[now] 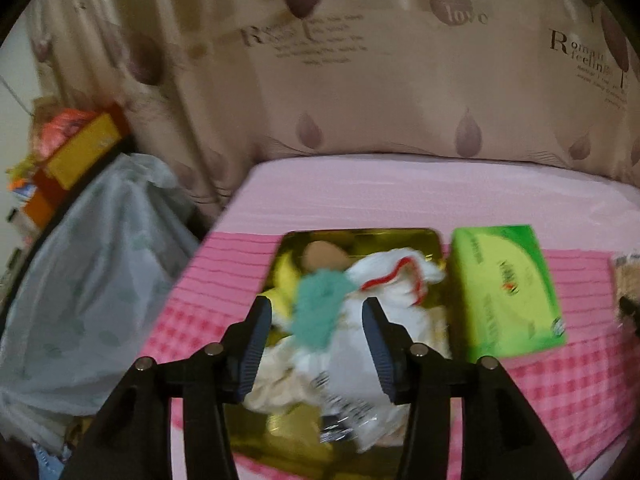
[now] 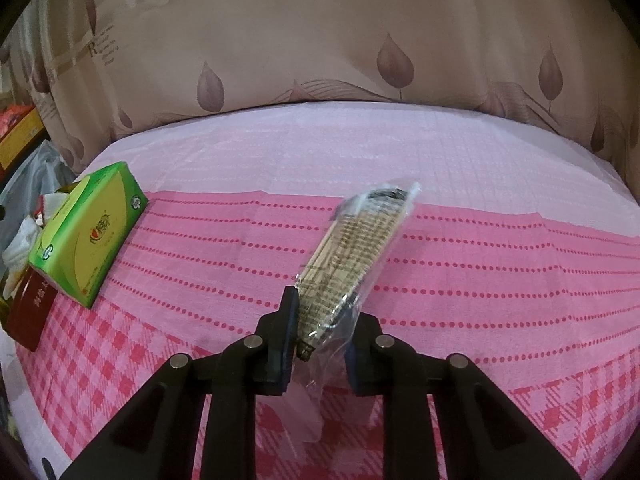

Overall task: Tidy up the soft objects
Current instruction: 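Carry the white glove into the gold tin and open the left tool, then carry the stick packet into the gold tin and open the right tool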

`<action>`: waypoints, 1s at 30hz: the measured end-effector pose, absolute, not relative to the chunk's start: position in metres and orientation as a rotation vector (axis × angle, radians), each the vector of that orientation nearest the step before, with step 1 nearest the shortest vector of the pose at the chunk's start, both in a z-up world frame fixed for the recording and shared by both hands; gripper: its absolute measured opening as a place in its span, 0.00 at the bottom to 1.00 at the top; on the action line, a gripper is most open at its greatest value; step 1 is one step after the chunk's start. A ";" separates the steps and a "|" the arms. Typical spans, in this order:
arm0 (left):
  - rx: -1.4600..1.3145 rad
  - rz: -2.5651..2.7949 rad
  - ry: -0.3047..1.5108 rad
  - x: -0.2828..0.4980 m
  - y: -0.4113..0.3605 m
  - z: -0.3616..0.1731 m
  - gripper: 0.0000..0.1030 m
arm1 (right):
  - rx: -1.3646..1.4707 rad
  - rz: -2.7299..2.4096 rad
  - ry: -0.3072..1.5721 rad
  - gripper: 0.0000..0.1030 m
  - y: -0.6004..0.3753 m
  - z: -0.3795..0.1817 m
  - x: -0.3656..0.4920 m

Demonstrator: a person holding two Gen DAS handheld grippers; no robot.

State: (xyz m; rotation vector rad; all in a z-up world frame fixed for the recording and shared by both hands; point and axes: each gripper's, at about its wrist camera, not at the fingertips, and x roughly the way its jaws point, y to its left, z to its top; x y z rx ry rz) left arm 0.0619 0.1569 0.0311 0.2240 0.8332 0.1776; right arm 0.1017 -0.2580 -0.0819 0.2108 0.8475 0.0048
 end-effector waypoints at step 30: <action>0.092 0.225 0.822 0.008 0.212 0.017 0.52 | 0.107 -0.037 0.786 0.08 -0.221 -0.020 0.072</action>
